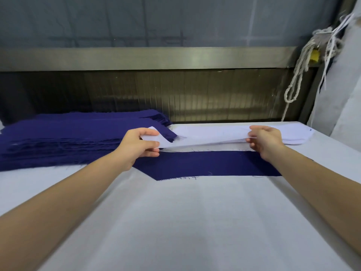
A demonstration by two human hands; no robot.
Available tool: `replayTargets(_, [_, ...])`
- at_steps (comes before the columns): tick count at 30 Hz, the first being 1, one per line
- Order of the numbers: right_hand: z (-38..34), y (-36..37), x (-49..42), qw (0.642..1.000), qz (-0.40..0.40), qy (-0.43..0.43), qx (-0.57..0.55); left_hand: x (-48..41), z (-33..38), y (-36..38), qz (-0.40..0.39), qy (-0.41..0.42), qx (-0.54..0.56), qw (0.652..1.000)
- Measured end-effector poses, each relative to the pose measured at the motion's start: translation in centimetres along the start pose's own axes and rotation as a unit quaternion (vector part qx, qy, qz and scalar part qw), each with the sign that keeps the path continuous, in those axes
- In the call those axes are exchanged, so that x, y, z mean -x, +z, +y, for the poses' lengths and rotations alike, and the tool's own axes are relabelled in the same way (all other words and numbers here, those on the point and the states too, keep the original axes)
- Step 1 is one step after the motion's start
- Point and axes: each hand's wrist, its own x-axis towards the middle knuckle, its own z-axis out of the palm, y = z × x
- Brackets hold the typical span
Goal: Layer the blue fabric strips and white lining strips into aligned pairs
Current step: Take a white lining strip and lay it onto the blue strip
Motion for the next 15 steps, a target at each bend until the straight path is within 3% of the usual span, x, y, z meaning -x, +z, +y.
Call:
replayTargets(6, [-0.6, -3.6, 2.1, 0.993, -0.021, -0.057, 0.104, 1.4, -1.1, -0.6, -0.033, 0.029, -0.048, 0.998])
replayTargets(15, [0.3, -7.3, 1.9, 0.954, 0.006, -0.144, 0.261, 1.9, -2.1, 0.1, 0.006, 0.13, -0.199, 0.971])
